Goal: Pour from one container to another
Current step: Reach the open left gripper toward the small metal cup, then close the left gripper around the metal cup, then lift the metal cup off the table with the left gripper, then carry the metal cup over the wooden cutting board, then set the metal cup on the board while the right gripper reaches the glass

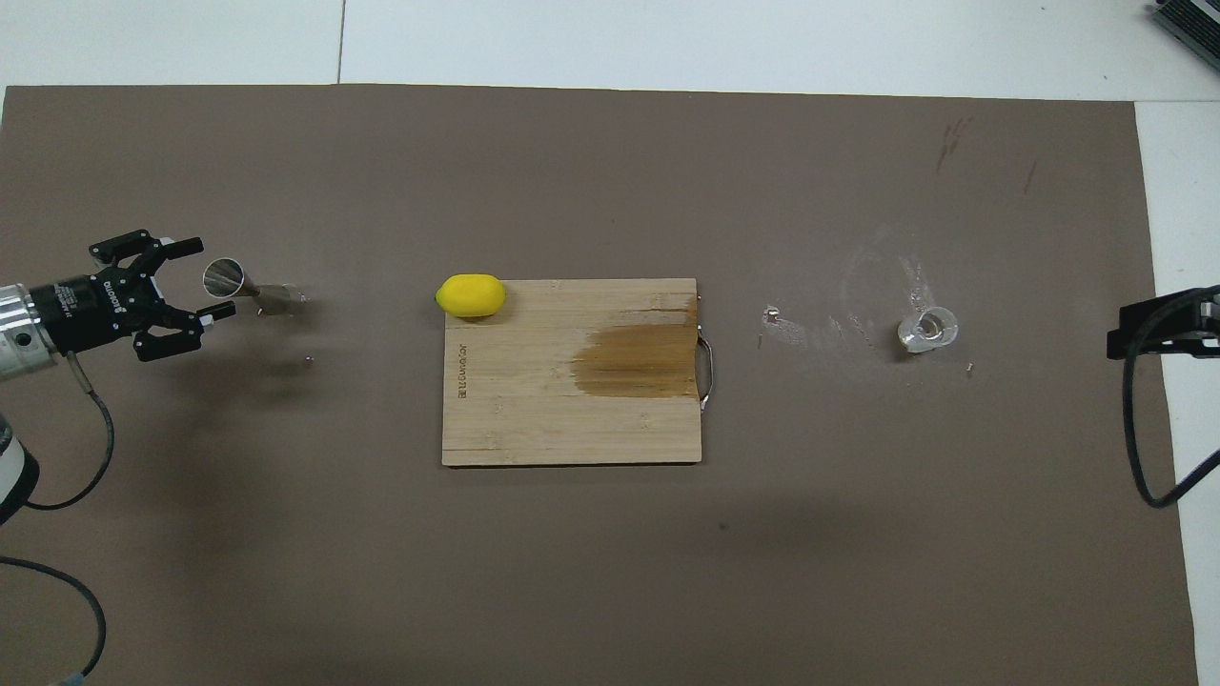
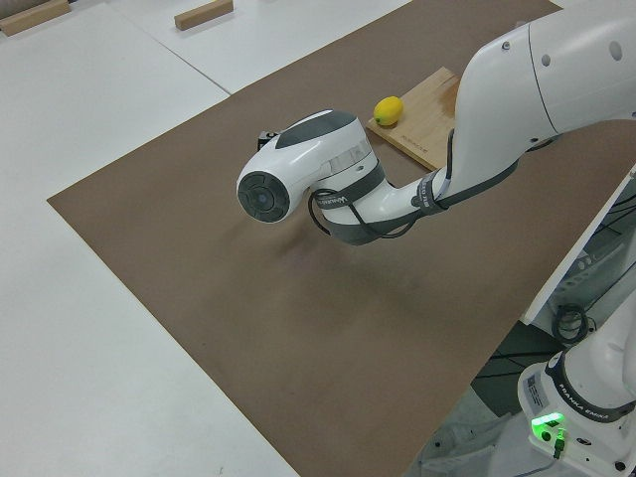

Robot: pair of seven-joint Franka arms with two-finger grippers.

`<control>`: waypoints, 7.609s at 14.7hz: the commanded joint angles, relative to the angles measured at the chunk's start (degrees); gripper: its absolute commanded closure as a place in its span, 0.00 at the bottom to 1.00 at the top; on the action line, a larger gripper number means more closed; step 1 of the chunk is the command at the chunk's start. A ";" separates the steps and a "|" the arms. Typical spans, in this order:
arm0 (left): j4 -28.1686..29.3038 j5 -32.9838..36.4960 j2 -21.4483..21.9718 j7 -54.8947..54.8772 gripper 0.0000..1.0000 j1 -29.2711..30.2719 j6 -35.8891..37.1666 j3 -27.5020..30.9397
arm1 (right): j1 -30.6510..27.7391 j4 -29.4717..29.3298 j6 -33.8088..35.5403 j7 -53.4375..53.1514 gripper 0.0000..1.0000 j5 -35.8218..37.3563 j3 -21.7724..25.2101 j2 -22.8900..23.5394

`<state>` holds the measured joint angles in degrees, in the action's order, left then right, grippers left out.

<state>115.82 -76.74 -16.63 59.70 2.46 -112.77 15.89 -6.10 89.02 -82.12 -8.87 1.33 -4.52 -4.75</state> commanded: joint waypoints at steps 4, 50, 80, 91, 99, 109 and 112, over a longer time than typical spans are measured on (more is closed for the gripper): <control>0.20 -1.40 -0.51 -0.64 0.03 -0.88 -1.92 0.10 | -0.41 1.24 0.29 1.14 0.00 -0.45 -0.05 -1.31; -2.17 -2.89 4.42 0.15 1.00 -2.64 -5.53 -4.47 | 0.12 -3.59 2.31 0.61 0.00 -0.45 -1.54 3.43; -1.11 -0.26 0.37 0.93 1.00 2.99 -2.99 -5.69 | 0.82 0.01 2.23 0.53 0.00 -1.68 -1.63 -0.17; -0.60 -11.40 6.61 10.79 1.00 -14.91 -15.42 -11.59 | 1.09 0.19 2.67 0.71 0.00 -1.68 -1.63 -0.61; 1.87 -27.93 4.68 9.38 1.00 -40.15 -38.12 -11.32 | 0.21 1.07 1.87 -10.35 0.00 -1.68 -1.54 -0.08; 1.87 -28.12 2.49 9.29 1.00 -49.13 -44.29 -11.24 | -6.82 7.92 -7.95 -42.33 0.01 -13.27 -1.37 6.41; 1.78 -28.21 1.87 9.29 1.00 -49.05 -44.29 -11.24 | -9.01 11.61 -13.32 -51.32 0.00 -17.82 -1.28 8.43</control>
<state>117.30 -103.62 -14.62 69.66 -45.40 -155.97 3.69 -13.42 97.96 -92.60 -55.99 -12.31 -5.50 2.83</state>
